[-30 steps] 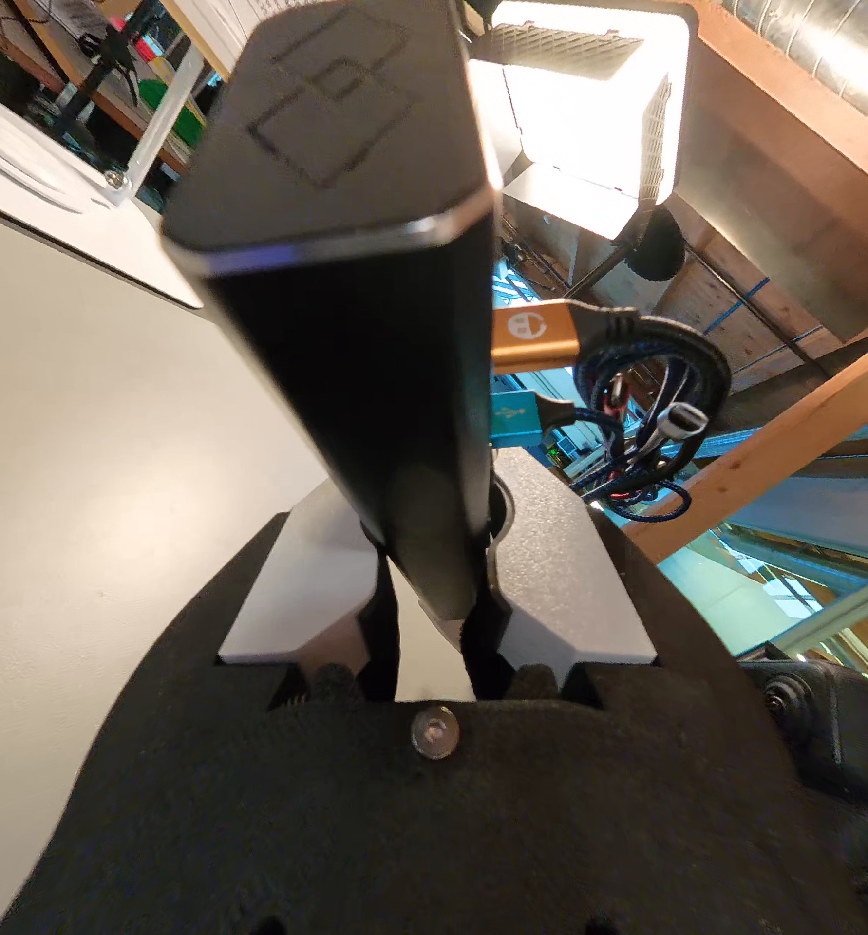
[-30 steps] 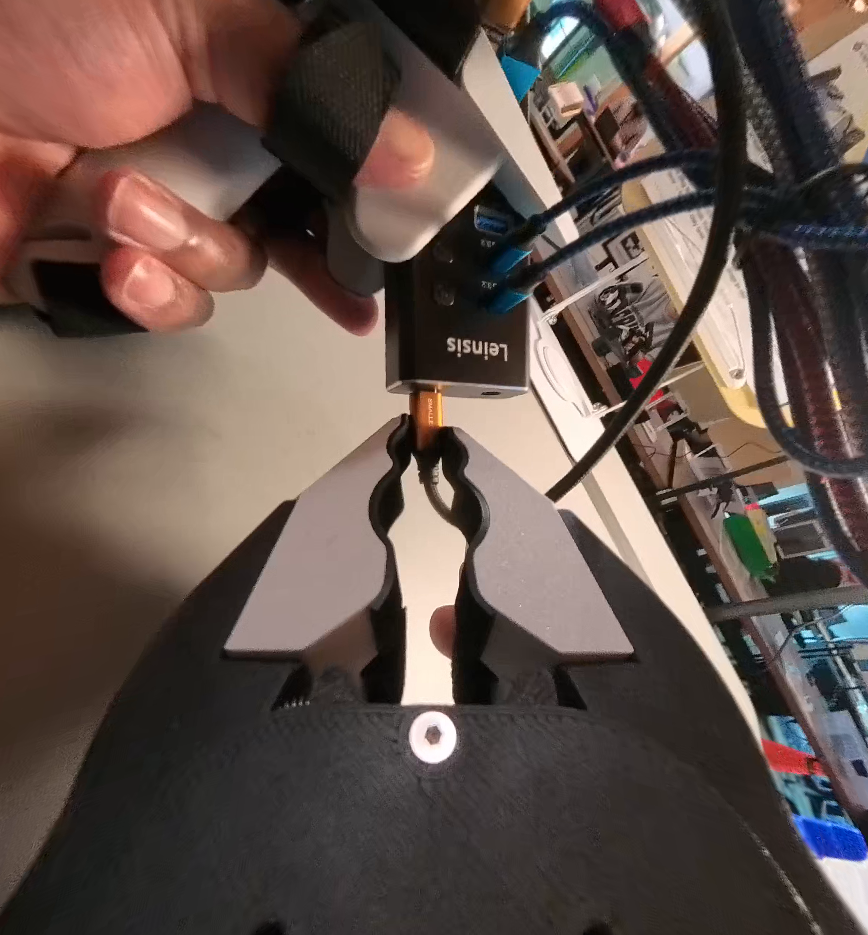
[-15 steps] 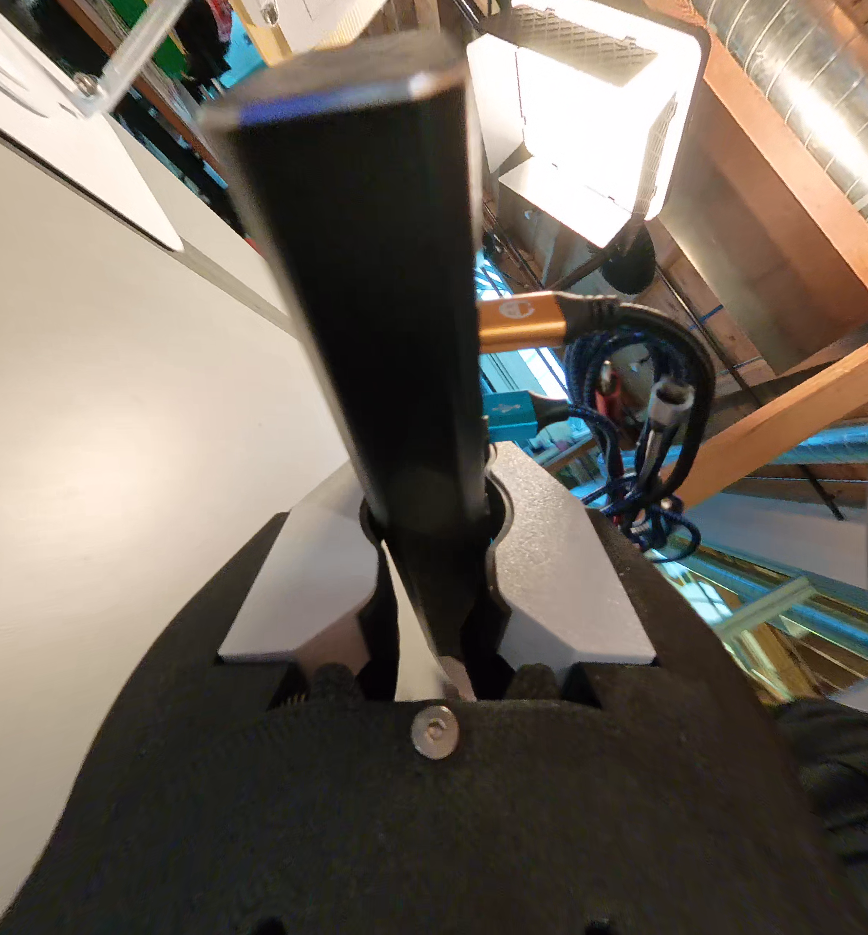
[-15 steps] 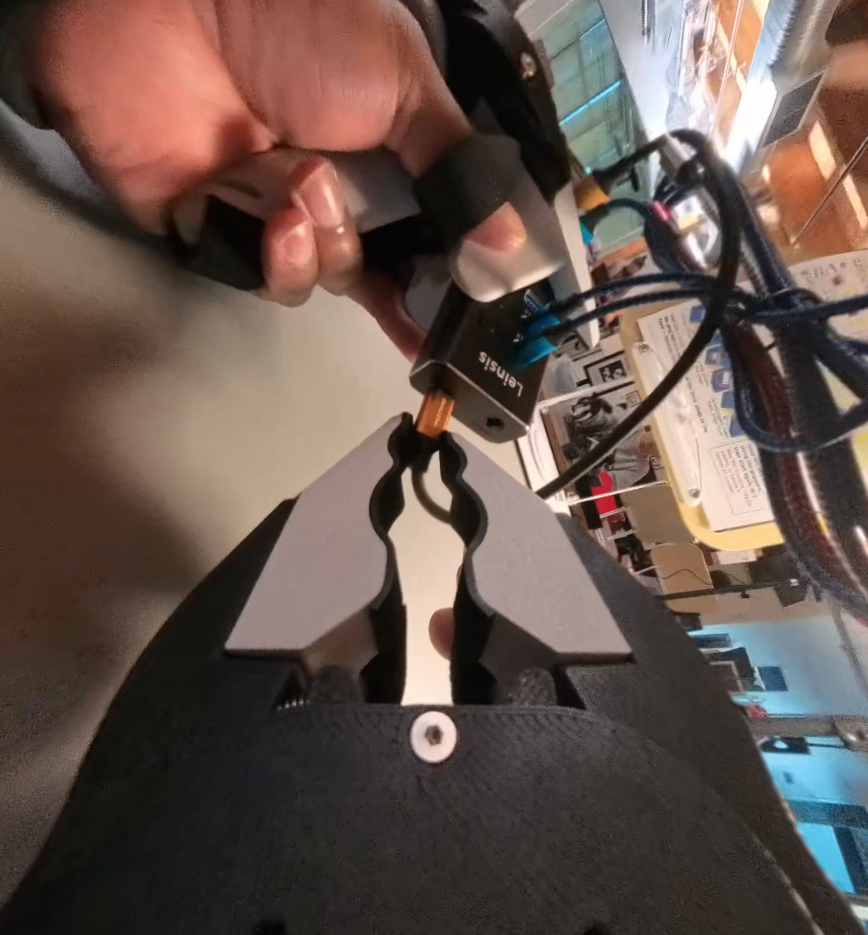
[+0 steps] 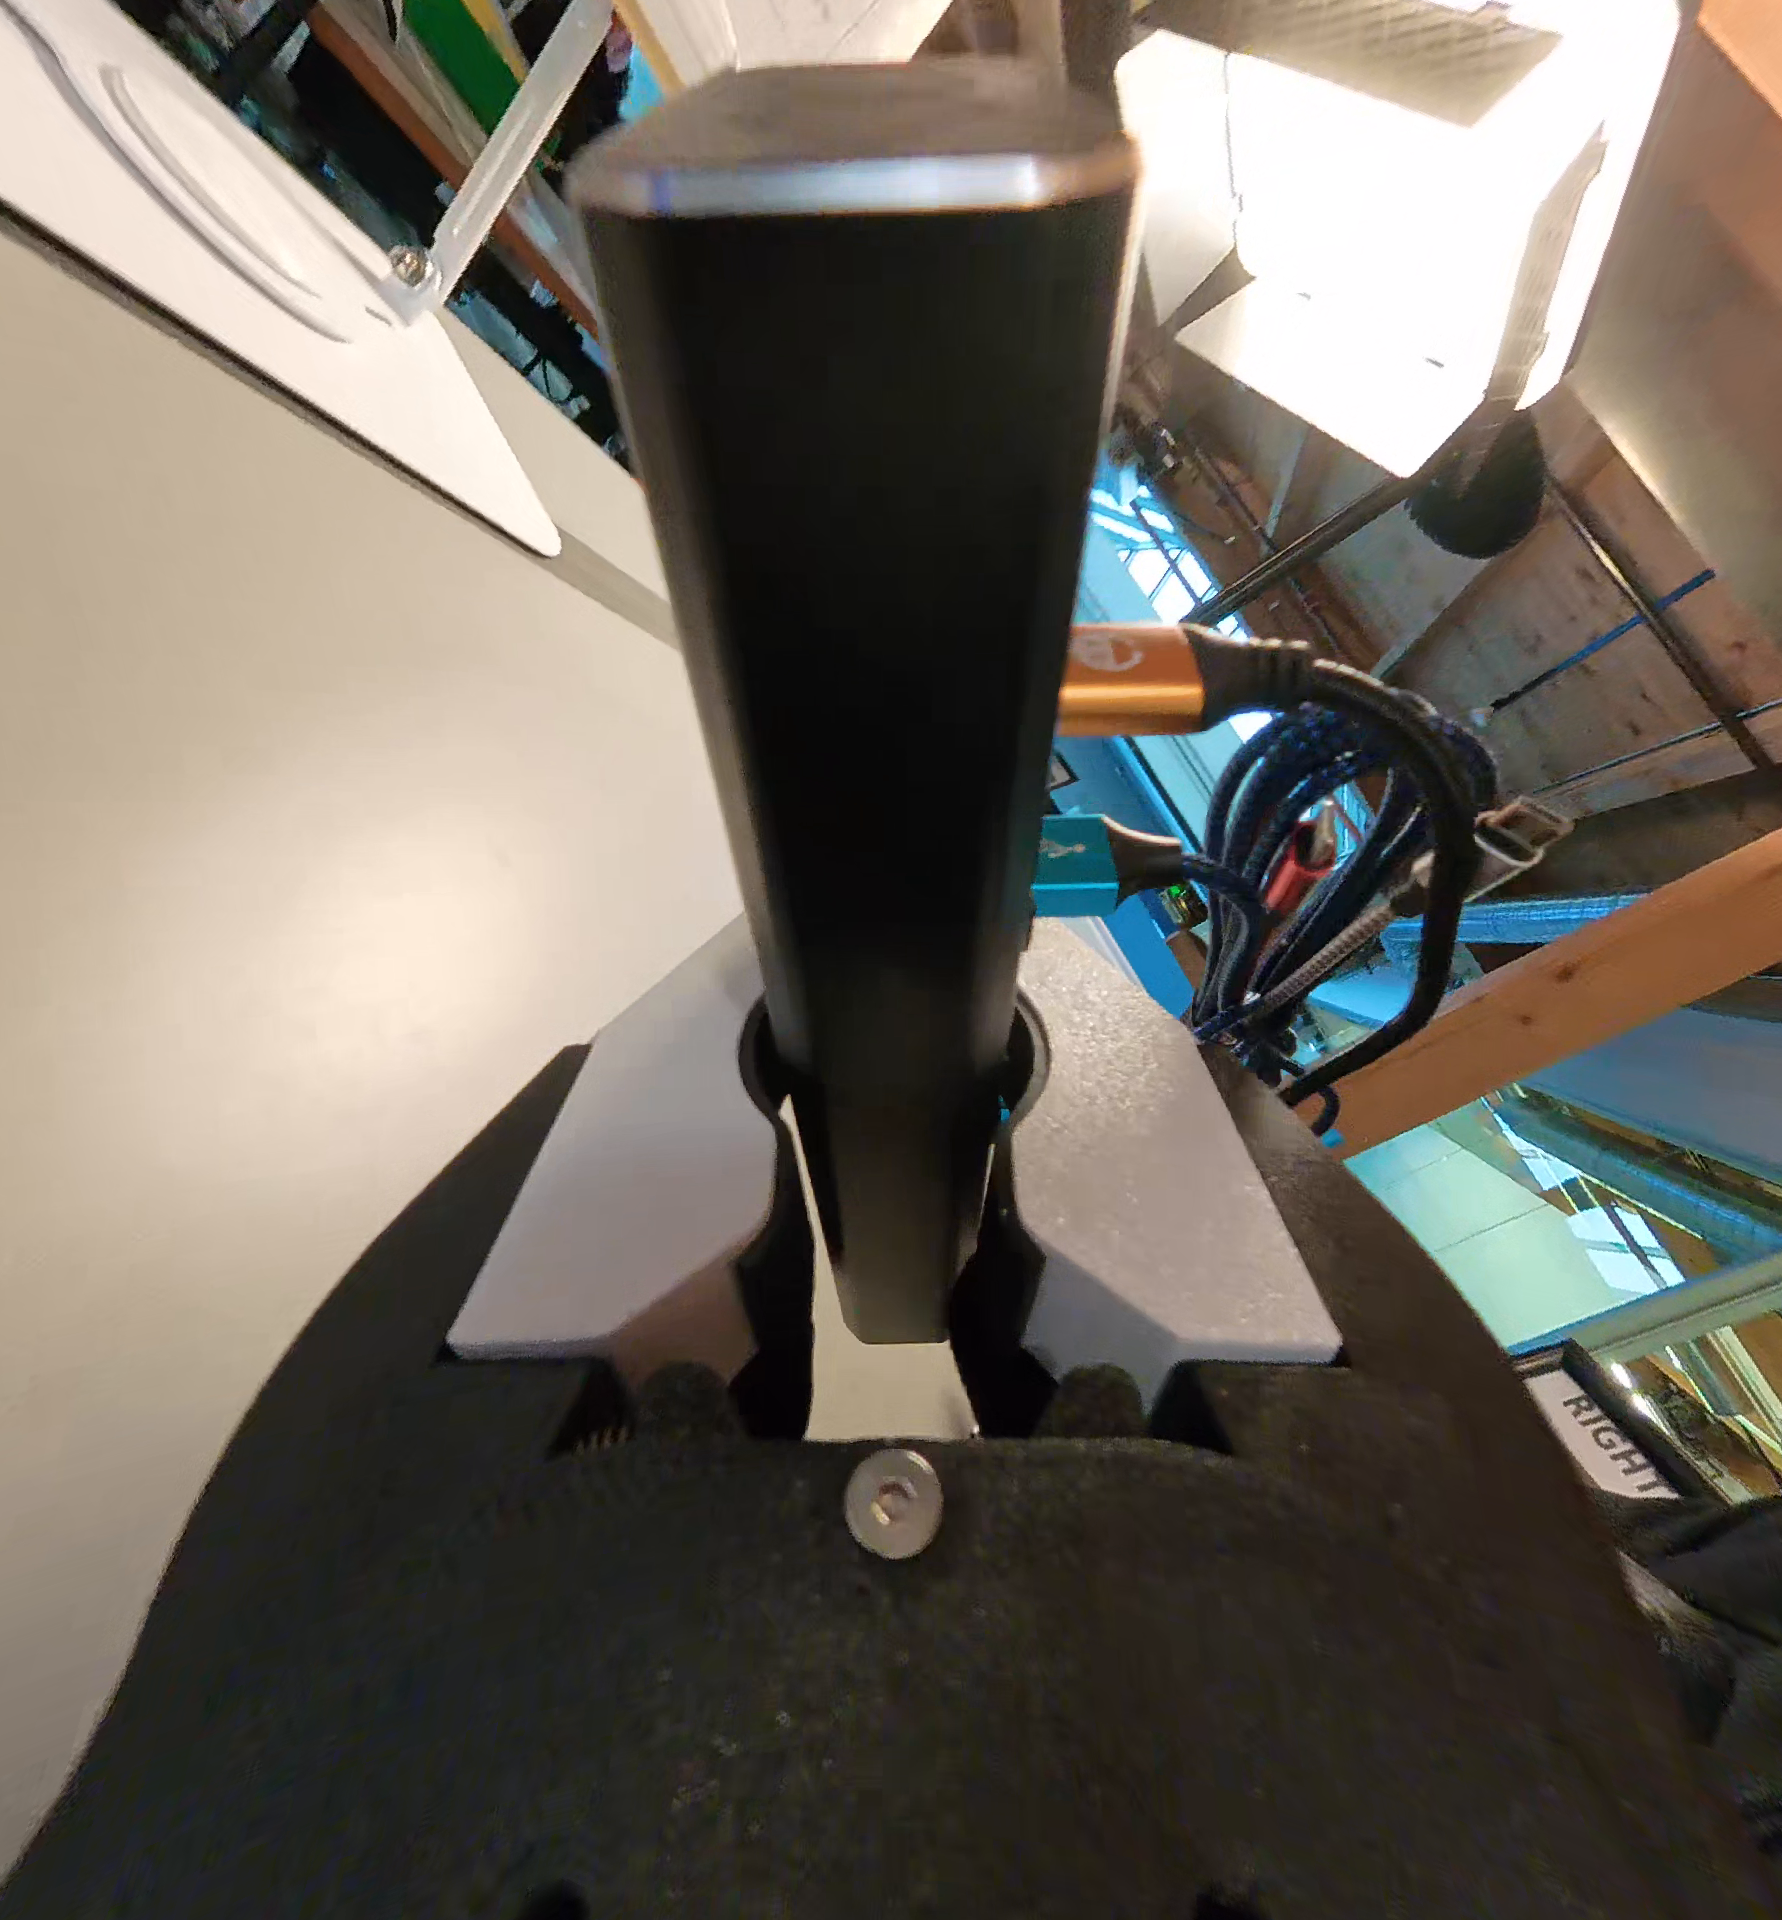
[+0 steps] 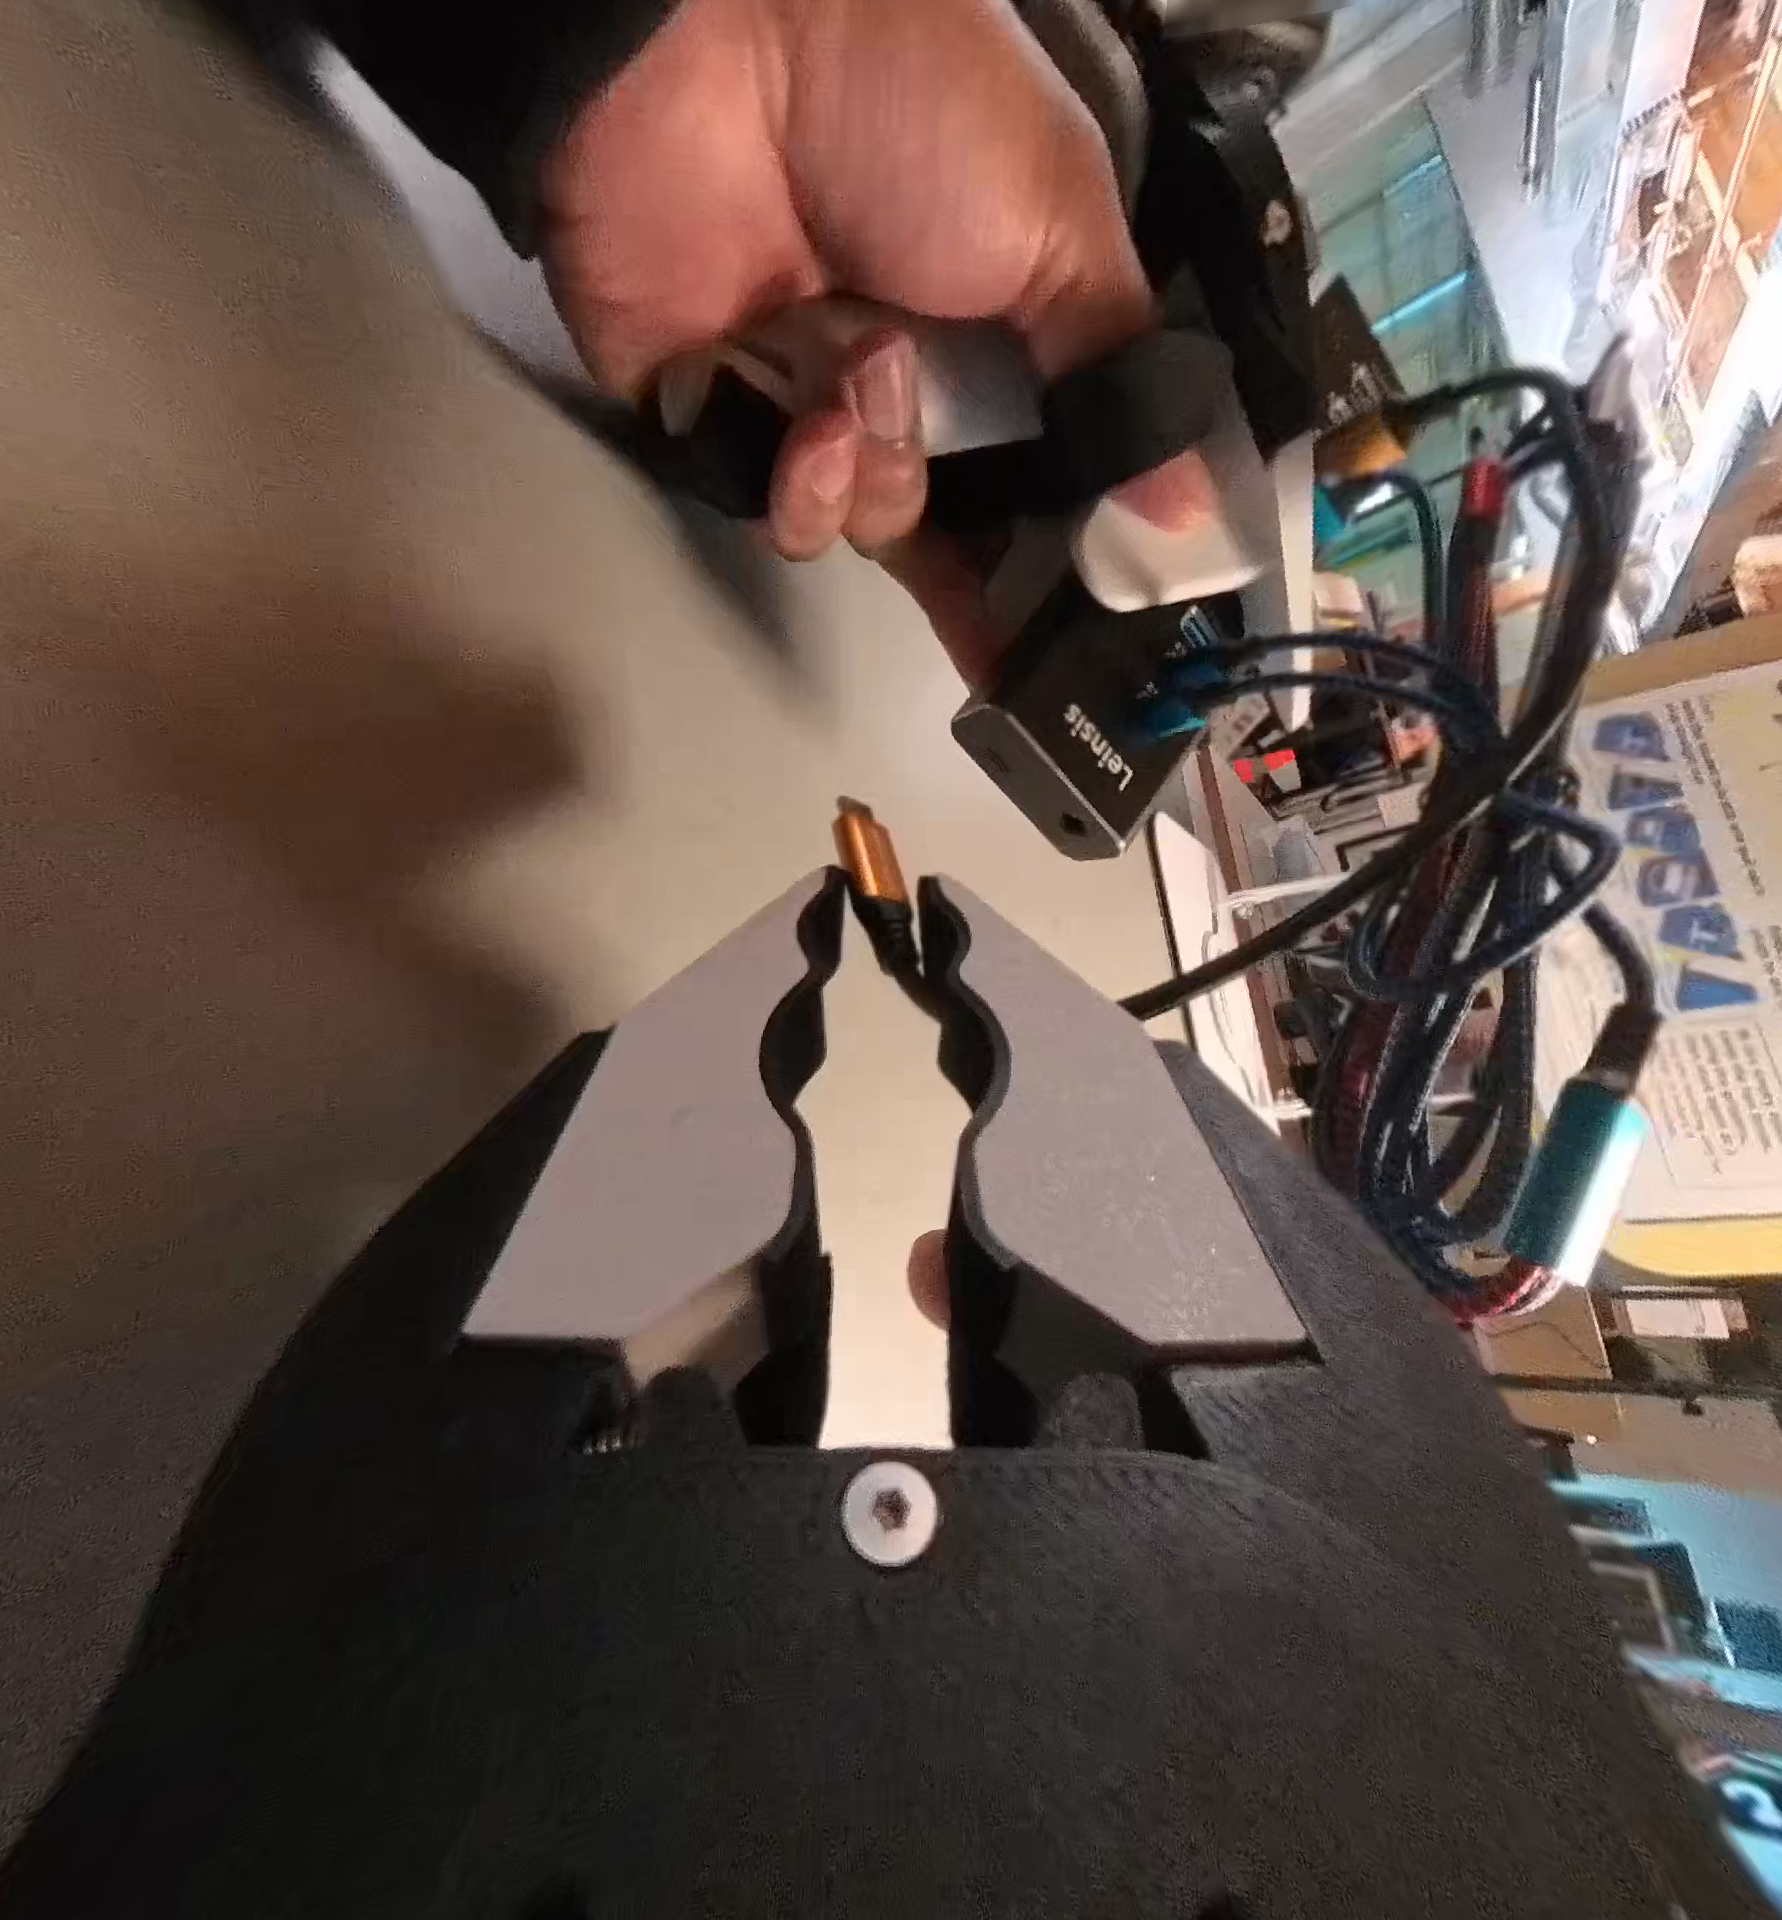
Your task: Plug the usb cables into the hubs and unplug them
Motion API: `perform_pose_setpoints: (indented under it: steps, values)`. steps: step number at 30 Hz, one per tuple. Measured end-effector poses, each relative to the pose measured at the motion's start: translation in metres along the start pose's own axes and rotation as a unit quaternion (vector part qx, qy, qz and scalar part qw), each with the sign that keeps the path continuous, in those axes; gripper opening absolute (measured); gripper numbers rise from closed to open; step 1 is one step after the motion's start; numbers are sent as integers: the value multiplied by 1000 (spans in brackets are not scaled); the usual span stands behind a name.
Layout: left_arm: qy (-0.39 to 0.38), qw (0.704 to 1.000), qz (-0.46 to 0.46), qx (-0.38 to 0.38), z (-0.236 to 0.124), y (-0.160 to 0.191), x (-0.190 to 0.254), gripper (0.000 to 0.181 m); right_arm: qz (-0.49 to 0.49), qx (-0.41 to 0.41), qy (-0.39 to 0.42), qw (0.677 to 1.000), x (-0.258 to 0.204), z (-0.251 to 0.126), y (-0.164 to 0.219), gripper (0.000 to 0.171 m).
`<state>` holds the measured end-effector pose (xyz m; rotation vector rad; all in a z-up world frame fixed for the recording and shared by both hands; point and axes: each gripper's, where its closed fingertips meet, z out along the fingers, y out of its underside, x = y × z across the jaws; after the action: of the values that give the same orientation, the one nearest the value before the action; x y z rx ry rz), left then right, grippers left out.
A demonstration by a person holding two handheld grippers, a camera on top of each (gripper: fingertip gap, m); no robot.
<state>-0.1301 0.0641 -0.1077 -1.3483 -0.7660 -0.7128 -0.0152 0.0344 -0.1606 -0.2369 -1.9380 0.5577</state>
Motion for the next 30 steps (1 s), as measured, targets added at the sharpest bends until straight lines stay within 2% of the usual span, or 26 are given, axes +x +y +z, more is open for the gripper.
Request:
perform_pose_setpoints:
  steps: [6,12,15,20,25,30]
  values:
    - [-50,993,104,-38,1,0,-5,31,-8,40,-28,999,-8,-11,-19,21]
    - [-102,960,259,-33,-3,-14,5,29,5,61,-13,998,3,-21,-30,21]
    - [-132,926,352,-32,-4,-16,10,30,20,70,14,997,17,-25,-35,21]
    - [-158,850,502,-34,0,-8,23,31,76,72,95,990,54,-30,-38,25]
    - [-164,789,591,-41,5,4,34,31,154,83,160,971,88,-39,-42,30]
    - [-160,742,650,-30,10,14,48,31,223,78,147,961,95,-32,-42,33]
